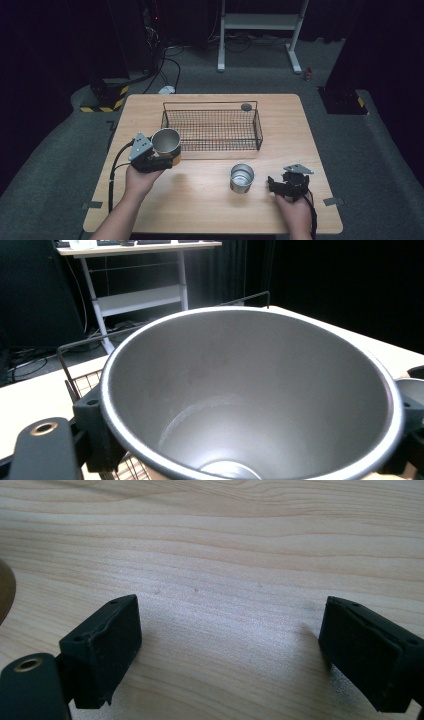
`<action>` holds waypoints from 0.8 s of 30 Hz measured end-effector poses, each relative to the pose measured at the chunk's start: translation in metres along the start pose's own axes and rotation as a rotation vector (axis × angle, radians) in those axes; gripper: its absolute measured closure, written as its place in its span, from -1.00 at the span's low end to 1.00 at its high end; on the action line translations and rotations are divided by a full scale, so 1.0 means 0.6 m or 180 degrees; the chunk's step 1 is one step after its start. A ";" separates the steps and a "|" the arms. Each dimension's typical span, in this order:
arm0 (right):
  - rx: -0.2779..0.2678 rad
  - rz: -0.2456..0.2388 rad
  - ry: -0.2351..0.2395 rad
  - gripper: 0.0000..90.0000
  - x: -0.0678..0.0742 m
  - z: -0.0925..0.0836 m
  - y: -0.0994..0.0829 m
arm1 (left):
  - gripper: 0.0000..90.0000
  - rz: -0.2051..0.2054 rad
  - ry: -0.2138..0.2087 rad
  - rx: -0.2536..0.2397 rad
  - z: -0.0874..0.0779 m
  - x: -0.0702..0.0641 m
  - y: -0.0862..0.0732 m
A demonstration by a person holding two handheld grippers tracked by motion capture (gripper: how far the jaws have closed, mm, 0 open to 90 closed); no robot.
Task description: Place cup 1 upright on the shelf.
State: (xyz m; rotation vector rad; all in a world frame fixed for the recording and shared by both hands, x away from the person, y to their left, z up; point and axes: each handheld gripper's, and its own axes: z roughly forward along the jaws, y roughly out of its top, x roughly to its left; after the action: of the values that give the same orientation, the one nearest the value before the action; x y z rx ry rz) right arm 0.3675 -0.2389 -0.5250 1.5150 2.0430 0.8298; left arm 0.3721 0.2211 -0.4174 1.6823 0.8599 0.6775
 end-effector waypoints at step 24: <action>0.0004 0.0005 0.0004 -0.78 0.000 0.000 0.000 | -0.69 -0.0135 0.0011 -0.0028 0.031 0.020 0.047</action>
State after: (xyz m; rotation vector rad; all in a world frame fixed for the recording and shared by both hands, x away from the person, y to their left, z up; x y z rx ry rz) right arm 0.3675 -0.2389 -0.5250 1.5171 2.0438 0.8304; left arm 0.3998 0.2162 -0.3949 1.6508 0.8913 0.6544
